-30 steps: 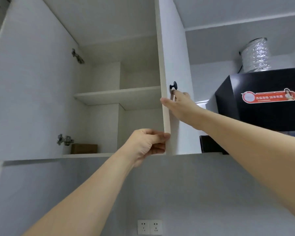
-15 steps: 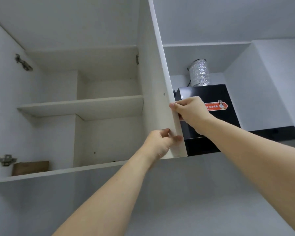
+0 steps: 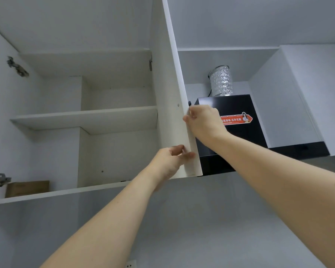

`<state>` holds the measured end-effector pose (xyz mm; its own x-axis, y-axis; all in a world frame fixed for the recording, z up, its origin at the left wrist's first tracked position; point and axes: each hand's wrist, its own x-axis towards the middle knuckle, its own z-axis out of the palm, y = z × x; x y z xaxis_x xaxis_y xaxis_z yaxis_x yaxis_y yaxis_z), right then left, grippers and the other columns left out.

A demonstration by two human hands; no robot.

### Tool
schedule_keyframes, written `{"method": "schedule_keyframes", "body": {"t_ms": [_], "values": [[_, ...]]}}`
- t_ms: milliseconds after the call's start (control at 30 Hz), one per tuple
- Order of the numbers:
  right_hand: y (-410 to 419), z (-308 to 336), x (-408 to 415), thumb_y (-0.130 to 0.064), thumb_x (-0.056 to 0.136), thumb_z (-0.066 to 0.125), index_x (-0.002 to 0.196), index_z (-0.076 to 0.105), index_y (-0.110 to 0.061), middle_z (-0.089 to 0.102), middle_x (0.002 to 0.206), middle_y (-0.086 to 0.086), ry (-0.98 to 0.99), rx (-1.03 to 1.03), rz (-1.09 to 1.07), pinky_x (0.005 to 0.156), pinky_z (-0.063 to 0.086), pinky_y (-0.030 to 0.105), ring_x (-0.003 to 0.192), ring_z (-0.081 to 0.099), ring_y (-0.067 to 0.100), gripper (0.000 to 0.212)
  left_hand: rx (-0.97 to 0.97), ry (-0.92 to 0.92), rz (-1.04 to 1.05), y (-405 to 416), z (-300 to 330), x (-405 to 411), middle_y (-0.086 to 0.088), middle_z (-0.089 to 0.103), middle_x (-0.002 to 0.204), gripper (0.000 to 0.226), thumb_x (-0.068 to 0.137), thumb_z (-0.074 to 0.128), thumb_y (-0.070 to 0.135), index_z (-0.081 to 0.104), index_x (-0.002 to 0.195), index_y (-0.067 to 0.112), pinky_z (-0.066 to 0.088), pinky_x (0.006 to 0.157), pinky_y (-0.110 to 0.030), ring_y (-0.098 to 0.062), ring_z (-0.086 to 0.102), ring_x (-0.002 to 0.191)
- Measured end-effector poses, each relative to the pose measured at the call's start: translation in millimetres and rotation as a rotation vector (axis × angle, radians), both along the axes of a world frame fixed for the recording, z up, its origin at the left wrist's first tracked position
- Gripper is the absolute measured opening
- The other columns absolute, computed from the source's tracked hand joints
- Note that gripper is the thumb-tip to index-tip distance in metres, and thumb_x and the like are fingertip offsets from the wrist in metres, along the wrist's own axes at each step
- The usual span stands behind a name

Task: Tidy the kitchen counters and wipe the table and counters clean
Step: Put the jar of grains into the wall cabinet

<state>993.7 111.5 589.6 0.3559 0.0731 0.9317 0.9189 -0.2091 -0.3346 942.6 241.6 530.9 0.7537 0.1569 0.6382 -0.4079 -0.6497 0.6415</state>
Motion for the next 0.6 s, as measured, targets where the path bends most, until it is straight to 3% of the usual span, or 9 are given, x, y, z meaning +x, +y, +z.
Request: {"method": "schedule_keyframes", "body": {"t_ms": [33, 100, 133, 167, 200, 267, 333, 467, 600], "values": [[4.1, -0.5, -8.6, -0.018, 0.095, 0.053, 0.090, 0.061, -0.010, 0.062, 0.098, 0.011, -0.088, 0.019, -0.099, 0.070, 0.039, 0.031, 0.092, 0.054, 0.029, 0.013, -0.011, -0.009, 0.003, 6.1, -1.3, -5.2, 0.006, 0.058, 0.096, 0.029, 0.081, 0.071, 0.041, 0.063, 0.102, 0.023, 0.039, 0.086, -0.026, -0.014, 0.054, 0.095], [13.5, -0.7, -22.2, -0.013, 0.096, 0.050, 0.125, 0.054, -0.006, 0.056, 0.126, 0.010, -0.230, 0.106, -0.142, 0.090, 0.037, 0.034, 0.118, 0.048, 0.028, 0.030, -0.022, -0.059, 0.091, 18.6, -0.6, -19.9, -0.003, 0.064, 0.104, 0.018, 0.089, 0.066, 0.034, 0.064, 0.101, 0.021, 0.043, 0.074, -0.019, -0.022, 0.054, 0.123], [20.9, -1.4, -27.4, -0.012, 0.096, 0.050, 0.134, 0.047, -0.005, 0.051, 0.135, 0.009, -0.287, 0.156, -0.109, 0.099, 0.034, 0.032, 0.126, 0.043, 0.027, 0.039, 0.000, -0.106, 0.165, 28.6, -1.3, -28.8, 0.002, 0.058, 0.099, 0.006, 0.092, 0.063, 0.030, 0.060, 0.092, 0.025, 0.041, 0.070, -0.019, -0.013, 0.058, 0.098], [25.6, -2.3, -31.8, -0.011, 0.096, 0.050, 0.139, 0.043, -0.004, 0.046, 0.140, 0.010, -0.341, 0.180, -0.097, 0.107, 0.029, 0.030, 0.132, 0.038, 0.026, 0.045, 0.030, -0.155, 0.246, 38.8, -0.8, -34.8, 0.005, 0.053, 0.098, 0.005, 0.094, 0.061, 0.028, 0.057, 0.091, 0.026, 0.037, 0.070, -0.020, -0.008, 0.041, 0.090], [34.8, -5.4, -35.9, -0.010, 0.095, 0.051, 0.141, 0.040, -0.003, 0.043, 0.144, 0.011, -0.380, 0.159, -0.090, 0.112, 0.025, 0.031, 0.136, 0.034, 0.027, 0.048, 0.058, -0.189, 0.338, 50.9, -1.8, -44.1, 0.005, 0.052, 0.101, 0.005, 0.094, 0.059, 0.027, 0.057, 0.098, 0.024, 0.036, 0.073, -0.020, -0.012, 0.050, 0.096], [56.1, -16.5, -40.3, -0.009, 0.094, 0.052, 0.143, 0.036, -0.001, 0.039, 0.147, 0.013, -0.433, 0.065, -0.077, 0.117, 0.022, 0.037, 0.139, 0.030, 0.029, 0.051, 0.099, -0.219, 0.490, 74.9, -6.1, -63.0, -0.001, 0.058, 0.120, 0.032, 0.095, 0.058, 0.027, 0.057, 0.124, 0.013, 0.035, 0.088, -0.020, -0.015, 0.054, 0.114], [82.2, -32.9, -45.5, -0.009, 0.094, 0.053, 0.142, 0.036, 0.001, 0.038, 0.147, 0.016, -0.461, -0.041, -0.035, 0.117, 0.022, 0.039, 0.139, 0.030, 0.030, 0.053, 0.109, -0.227, 0.617, 98.5, -16.6, -83.5, -0.007, 0.051, 0.141, 0.051, 0.096, 0.057, 0.028, 0.045, 0.141, 0.006, 0.032, 0.101, -0.021, -0.016, 0.048, 0.129], [137.2, -83.4, -51.5, -0.018, 0.097, 0.052, 0.145, 0.033, -0.003, 0.032, 0.152, 0.010, -0.313, -0.243, 0.129, 0.115, 0.020, 0.029, 0.141, 0.027, 0.023, 0.054, 0.110, -0.153, 0.753, 141.8, -54.7, -119.8, -0.009, 0.048, 0.144, 0.052, 0.097, 0.055, 0.028, 0.043, 0.142, 0.004, 0.032, 0.100, -0.020, -0.018, 0.049, 0.129], [194.6, -149.7, -52.3, -0.025, 0.097, 0.052, 0.148, 0.027, -0.005, 0.028, 0.154, 0.009, -0.130, -0.436, 0.257, 0.114, 0.019, 0.027, 0.141, 0.026, 0.023, 0.060, 0.081, -0.020, 0.858, 191.9, -108.7, -150.5, -0.008, 0.044, 0.147, 0.058, 0.097, 0.054, 0.034, 0.038, 0.145, 0.007, 0.031, 0.110, -0.026, -0.019, 0.045, 0.132]]}}
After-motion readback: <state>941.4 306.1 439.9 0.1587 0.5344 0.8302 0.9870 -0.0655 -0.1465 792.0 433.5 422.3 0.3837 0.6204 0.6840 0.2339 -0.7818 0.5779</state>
